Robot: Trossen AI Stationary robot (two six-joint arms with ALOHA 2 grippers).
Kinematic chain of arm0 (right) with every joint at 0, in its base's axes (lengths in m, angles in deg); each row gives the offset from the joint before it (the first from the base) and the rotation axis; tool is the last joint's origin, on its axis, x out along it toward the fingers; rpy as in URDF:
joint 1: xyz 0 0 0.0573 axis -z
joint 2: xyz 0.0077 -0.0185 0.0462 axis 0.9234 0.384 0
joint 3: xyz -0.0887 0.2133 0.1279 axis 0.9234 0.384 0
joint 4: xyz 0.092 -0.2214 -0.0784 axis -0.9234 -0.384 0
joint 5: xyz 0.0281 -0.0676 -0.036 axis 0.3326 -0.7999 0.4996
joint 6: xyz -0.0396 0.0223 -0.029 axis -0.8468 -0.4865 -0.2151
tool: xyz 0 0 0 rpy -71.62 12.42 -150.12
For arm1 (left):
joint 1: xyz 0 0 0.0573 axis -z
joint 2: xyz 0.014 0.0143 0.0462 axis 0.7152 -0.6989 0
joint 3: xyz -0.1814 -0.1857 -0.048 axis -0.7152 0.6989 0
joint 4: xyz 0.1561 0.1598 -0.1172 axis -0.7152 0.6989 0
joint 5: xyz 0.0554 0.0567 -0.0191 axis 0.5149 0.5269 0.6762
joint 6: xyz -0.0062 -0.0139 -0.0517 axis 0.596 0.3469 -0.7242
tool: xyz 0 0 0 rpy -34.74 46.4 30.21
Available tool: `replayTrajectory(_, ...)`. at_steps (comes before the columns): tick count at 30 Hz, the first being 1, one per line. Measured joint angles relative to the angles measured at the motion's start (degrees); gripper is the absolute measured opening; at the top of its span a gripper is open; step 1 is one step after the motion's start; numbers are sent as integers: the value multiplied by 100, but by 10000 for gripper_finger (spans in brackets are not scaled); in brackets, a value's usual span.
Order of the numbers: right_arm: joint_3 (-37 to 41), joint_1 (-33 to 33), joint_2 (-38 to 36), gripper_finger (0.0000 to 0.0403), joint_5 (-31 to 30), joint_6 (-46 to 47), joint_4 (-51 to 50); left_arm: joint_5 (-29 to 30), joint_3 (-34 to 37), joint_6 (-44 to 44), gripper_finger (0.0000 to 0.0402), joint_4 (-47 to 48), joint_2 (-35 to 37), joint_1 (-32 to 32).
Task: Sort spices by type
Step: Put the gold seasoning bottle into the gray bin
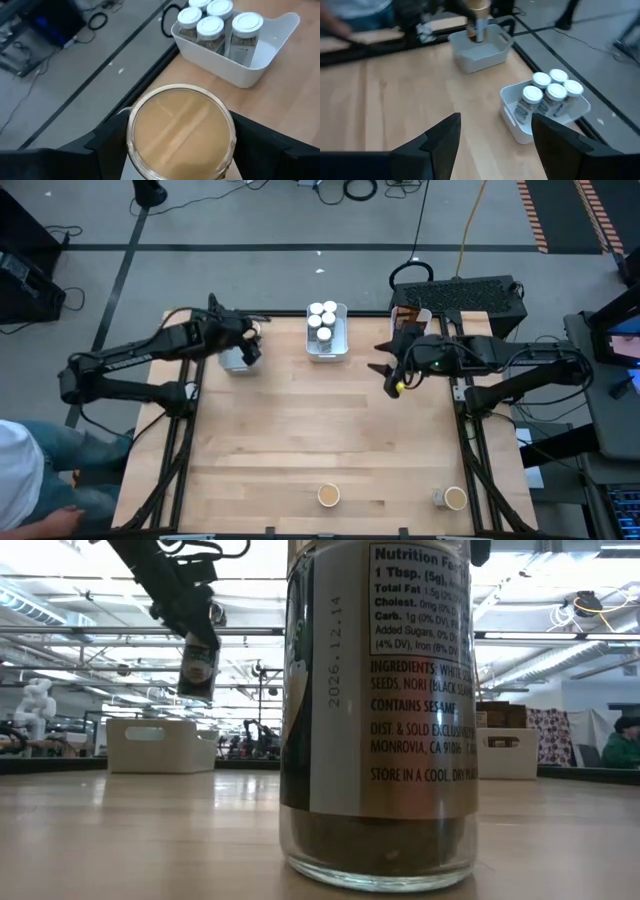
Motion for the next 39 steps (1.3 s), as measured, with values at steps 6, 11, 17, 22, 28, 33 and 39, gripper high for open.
replayTrajectory(6,0,18,54,226,-542,852,134,-769,245,837,289,-527,322,-845)
replayTrajectory(11,0,6,127,226,-565,1342,135,-1312,455,1070,288,-570,301,-1408)
replayTrajectory(17,0,-8,309,226,-568,1087,92,-1537,822,1197,288,-902,303,-1792)
replayTrajectory(22,2,11,293,226,-567,668,-22,-1670,1276,1154,288,-1309,293,-2076)
replayTrajectory(28,112,11,20,226,-654,413,-148,-1953,1637,1327,288,-2189,127,-2425)
replayTrajectory(33,739,136,-442,226,-701,496,264,-2074,1662,1344,288,-2324,-370,-2791)
replayTrajectory(39,1275,233,-951,226,-706,697,714,-2311,1662,1397,288,-2720,-916,-3056)
